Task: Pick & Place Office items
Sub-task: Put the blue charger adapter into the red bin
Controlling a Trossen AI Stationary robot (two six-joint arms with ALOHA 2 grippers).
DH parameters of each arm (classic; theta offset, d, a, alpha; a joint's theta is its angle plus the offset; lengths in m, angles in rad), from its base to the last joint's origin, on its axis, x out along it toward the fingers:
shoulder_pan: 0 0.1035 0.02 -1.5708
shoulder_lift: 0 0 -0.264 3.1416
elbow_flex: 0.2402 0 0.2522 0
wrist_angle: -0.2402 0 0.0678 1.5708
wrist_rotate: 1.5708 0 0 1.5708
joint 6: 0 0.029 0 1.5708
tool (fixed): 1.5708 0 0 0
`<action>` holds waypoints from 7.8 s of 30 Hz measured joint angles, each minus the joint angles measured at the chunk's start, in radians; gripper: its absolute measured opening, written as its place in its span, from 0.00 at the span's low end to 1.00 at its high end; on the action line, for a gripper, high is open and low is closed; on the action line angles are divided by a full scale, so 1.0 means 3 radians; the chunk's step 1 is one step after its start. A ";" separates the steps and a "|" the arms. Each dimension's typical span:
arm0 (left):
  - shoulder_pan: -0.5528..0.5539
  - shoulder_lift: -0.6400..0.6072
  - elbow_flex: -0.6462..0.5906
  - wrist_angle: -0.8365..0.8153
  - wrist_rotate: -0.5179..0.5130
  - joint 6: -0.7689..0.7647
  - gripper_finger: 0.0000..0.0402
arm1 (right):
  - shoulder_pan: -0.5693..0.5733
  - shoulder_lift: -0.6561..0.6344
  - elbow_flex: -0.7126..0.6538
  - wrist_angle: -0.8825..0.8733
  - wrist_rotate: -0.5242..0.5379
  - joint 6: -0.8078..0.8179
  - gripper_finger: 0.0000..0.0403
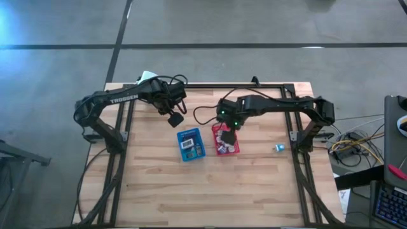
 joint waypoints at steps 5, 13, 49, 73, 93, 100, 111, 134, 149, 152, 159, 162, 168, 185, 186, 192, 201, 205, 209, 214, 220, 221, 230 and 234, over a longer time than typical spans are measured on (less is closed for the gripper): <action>0.0000 0.0000 -0.0002 0.0000 0.0000 0.0078 0.83 | -0.0018 -0.0055 0.0433 -0.0550 0.0608 -0.0308 0.76; -0.0002 0.0000 -0.0003 0.0074 0.0015 0.0315 0.83 | -0.0196 -0.0286 0.0591 -0.1039 0.0944 -0.0277 0.71; -0.0023 0.0004 -0.0003 0.0964 0.0376 0.0540 0.83 | -0.0251 -0.2320 -0.1429 -0.1944 0.0016 0.0283 0.61; -0.0262 0.0005 -0.0005 0.1099 0.0374 0.0148 0.83 | -0.0235 -0.2078 -0.1811 -0.1701 0.0198 -0.0442 0.60; -0.0314 0.0008 -0.0006 0.1090 0.0371 0.0219 0.83 | -0.0234 -0.2087 -0.2314 -0.1150 -0.0142 -0.0317 0.60; -0.0344 0.0008 -0.0006 0.1086 0.0371 0.0201 0.83 | -0.0237 -0.2084 -0.2529 -0.0756 -0.0248 0.0018 0.60; -0.0346 0.0008 -0.0006 0.1085 0.0371 0.0213 0.83 | -0.0237 -0.2085 -0.2349 -0.0782 -0.0163 0.0736 0.43; -0.0345 0.0008 -0.0009 0.1083 0.0368 0.0439 0.83 | -0.0264 -0.1170 -0.2328 -0.1114 -0.0307 0.1323 0.02; -0.0345 0.0008 -0.0054 0.1061 0.0370 0.0574 0.83 | -0.0147 -0.0586 -0.2414 -0.1120 -0.0474 0.0830 0.02; -0.0345 0.0008 -0.0109 0.1037 0.0370 0.0571 0.83 | -0.0097 -0.0438 -0.2461 -0.0897 -0.0276 0.1132 0.02; -0.0344 0.0008 -0.0218 0.0901 0.0373 0.0439 0.83 | -0.0015 -0.0274 -0.2262 -0.0658 0.0277 0.1185 0.02; -0.0344 0.0008 -0.0228 0.0897 0.0374 0.0370 0.83 | -0.0015 -0.0324 -0.2081 -0.0559 0.0780 0.1017 0.02; -0.0344 0.0008 -0.0228 0.0885 0.0374 0.0359 0.83 | -0.0043 -0.0468 -0.1689 -0.0271 0.1668 0.0693 0.02; -0.0344 0.0008 -0.0228 0.0887 0.0373 0.0369 0.83 | -0.0140 -0.0491 -0.1101 -0.0943 0.1411 0.0600 0.02; -0.0344 0.0008 -0.0228 0.0888 0.0373 0.0369 0.83 | -0.0175 -0.0494 -0.1056 -0.0892 0.1425 0.0575 0.02; -0.0344 0.0008 -0.0228 0.0900 0.0371 0.0370 0.83 | -0.0481 -0.0494 -0.0754 -0.0560 0.1421 0.0557 0.06; -0.0344 0.0008 -0.0228 0.0913 0.0365 0.0344 0.83 | -0.1242 -0.0495 -0.0528 -0.0457 0.0971 0.0483 0.33; -0.0344 0.0008 -0.0228 0.0913 0.0365 0.0268 0.83 | -0.1450 -0.0495 -0.0538 -0.0463 0.0780 0.0357 0.45; -0.0344 0.0008 -0.0228 0.0913 0.0365 0.0205 0.83 | -0.1520 -0.0495 -0.0548 -0.0461 0.0666 0.0208 0.54; -0.0344 0.0008 -0.0228 0.0913 0.0366 0.0177 0.83 | -0.1572 -0.0476 -0.0633 -0.0428 0.0687 0.0075 0.60; -0.0344 0.0008 -0.0228 0.0914 0.0367 0.0095 0.83 | -0.1683 -0.0453 -0.0835 -0.0362 0.0747 -0.0018 0.63; -0.0344 0.0008 -0.0228 0.0913 0.0367 0.0090 0.83 | -0.1706 -0.0453 -0.0866 -0.0323 0.0747 -0.0015 0.63; -0.0343 0.0008 -0.0228 0.0914 0.0368 0.0045 0.83 | -0.1742 -0.0452 -0.0905 -0.0036 0.0736 -0.0016 0.63; -0.0343 0.0008 -0.0228 0.0913 0.0371 0.0039 0.83 | -0.1769 -0.0452 -0.0920 0.0009 0.0734 -0.0018 0.63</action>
